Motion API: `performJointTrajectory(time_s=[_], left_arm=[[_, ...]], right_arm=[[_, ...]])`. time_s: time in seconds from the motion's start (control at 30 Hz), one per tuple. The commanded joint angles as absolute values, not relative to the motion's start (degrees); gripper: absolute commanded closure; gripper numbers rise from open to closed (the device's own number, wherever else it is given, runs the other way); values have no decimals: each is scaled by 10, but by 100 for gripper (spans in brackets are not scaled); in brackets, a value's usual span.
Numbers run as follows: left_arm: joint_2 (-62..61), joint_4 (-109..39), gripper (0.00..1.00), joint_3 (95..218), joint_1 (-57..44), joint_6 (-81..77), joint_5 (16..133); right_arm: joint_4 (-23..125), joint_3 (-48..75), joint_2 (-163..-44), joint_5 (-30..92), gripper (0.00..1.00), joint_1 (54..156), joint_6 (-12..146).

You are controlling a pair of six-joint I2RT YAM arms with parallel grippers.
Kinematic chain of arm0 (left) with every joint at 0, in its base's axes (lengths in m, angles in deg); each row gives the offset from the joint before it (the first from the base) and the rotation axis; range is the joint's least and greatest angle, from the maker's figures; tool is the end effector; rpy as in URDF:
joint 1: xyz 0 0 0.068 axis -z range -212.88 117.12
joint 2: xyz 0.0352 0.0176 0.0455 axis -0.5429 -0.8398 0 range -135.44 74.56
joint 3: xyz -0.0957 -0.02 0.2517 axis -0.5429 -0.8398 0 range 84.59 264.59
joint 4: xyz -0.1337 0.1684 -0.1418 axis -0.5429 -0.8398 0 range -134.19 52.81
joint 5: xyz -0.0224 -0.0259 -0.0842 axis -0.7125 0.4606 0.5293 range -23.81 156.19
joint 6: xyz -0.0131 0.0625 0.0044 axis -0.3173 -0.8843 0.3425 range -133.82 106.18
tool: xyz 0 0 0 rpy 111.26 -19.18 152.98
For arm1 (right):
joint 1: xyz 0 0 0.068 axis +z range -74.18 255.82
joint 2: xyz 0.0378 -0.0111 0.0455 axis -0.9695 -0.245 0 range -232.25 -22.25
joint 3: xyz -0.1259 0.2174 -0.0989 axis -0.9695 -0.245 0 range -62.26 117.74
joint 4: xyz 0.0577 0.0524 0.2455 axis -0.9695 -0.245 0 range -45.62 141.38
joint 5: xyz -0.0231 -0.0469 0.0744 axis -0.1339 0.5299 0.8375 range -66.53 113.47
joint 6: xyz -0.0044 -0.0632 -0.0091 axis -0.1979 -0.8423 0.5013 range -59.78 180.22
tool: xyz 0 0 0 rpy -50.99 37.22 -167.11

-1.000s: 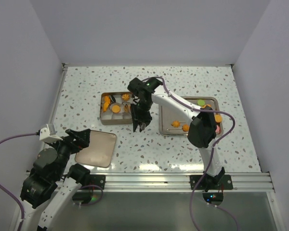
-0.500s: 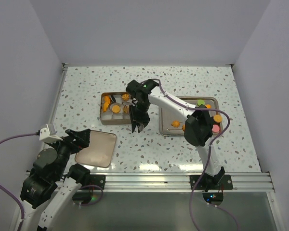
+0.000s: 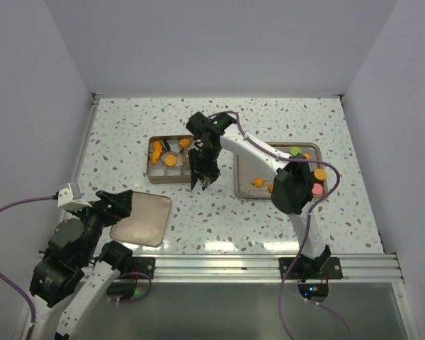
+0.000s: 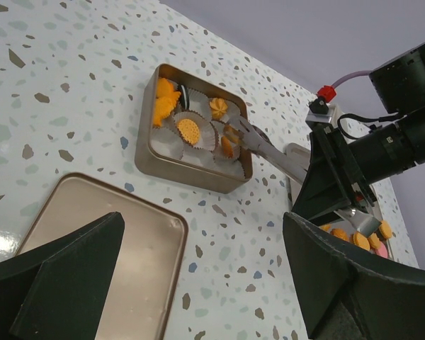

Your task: Pack the cookies

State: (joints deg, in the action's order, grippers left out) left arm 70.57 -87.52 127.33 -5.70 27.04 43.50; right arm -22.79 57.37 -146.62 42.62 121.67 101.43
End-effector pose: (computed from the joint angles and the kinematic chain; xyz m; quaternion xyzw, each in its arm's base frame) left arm 0.0329 0.0047 0.3053 -0.2140 0.7395 -0.2205 0.5990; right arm 0.2918 0.3239 0.2504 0.0558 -0.9800 -0.1857 0.0450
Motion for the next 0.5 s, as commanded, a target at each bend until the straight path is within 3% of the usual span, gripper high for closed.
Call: performJointTrajectory(time_s=[0.0, 0.47], left_arm=[[711, -854, 0, 1272, -54, 263, 433], [712, -854, 0, 1272, -54, 263, 434]], right_arm=[[-231, 603, -1469, 425, 56, 1212, 1028], [-272, 641, -1411, 416, 56, 1180, 1021]])
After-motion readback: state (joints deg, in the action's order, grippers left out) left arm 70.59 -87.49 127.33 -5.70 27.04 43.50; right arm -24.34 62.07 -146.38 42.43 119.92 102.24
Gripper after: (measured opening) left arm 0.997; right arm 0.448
